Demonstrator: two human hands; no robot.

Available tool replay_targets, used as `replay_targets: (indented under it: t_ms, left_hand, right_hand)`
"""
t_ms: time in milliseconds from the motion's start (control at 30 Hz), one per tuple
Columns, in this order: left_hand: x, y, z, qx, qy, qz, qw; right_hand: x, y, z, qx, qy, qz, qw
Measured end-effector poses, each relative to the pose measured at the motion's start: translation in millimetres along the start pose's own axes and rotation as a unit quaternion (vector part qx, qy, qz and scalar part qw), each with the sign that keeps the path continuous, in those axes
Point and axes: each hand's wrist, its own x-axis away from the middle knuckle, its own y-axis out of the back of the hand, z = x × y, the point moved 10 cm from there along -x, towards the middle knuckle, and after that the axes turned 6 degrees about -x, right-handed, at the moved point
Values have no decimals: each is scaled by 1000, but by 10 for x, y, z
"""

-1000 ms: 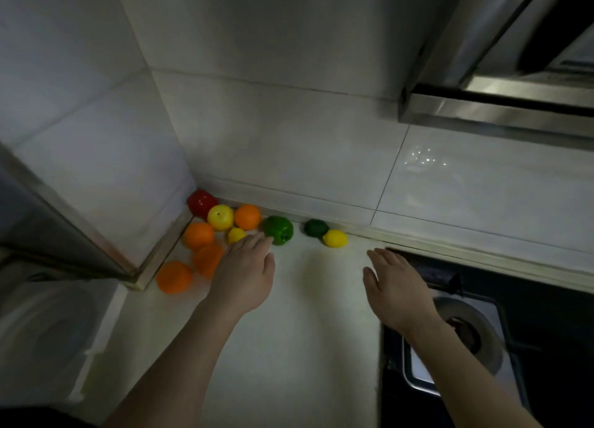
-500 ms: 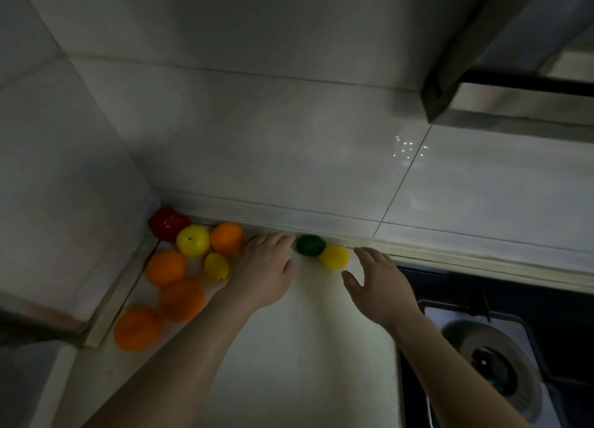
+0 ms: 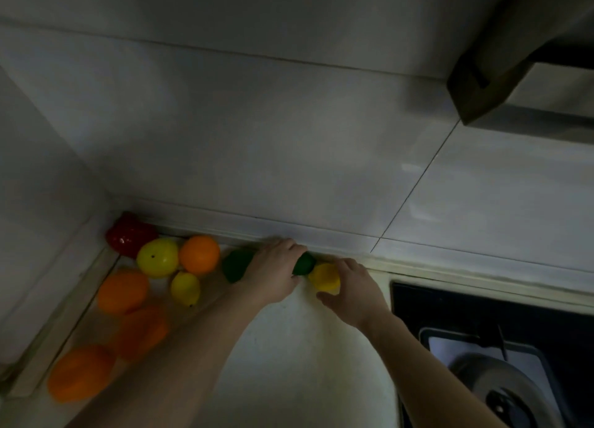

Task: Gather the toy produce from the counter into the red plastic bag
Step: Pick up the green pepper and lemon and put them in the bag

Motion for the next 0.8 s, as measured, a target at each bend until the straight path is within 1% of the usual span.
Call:
replay_targets:
  t_ms: [167, 267, 367, 500, 633, 800]
  left_hand:
    - [-85, -72, 2, -16, 12, -9, 1000]
    - [-110, -70, 0, -8, 14, 3, 1000]
    - [-105, -5, -1, 3, 15, 7, 1000]
    - [-28, 164, -17, 19, 22, -10, 1000]
    - [119, 406, -56, 44, 34, -46, 997]
    - [484, 838, -183, 80, 51, -130, 987]
  right_hand:
    - [-65, -81, -58, 1, 13, -11, 1000]
    - [-77, -64, -57, -8, 16, -22, 1000]
    - [-73, -33, -47, -17, 19, -29, 999]
    - [-12, 87, -24, -15, 21, -44, 999]
    - [130, 333, 87, -34, 37, -73, 996]
    - [436, 780, 310, -69, 79, -117, 988]
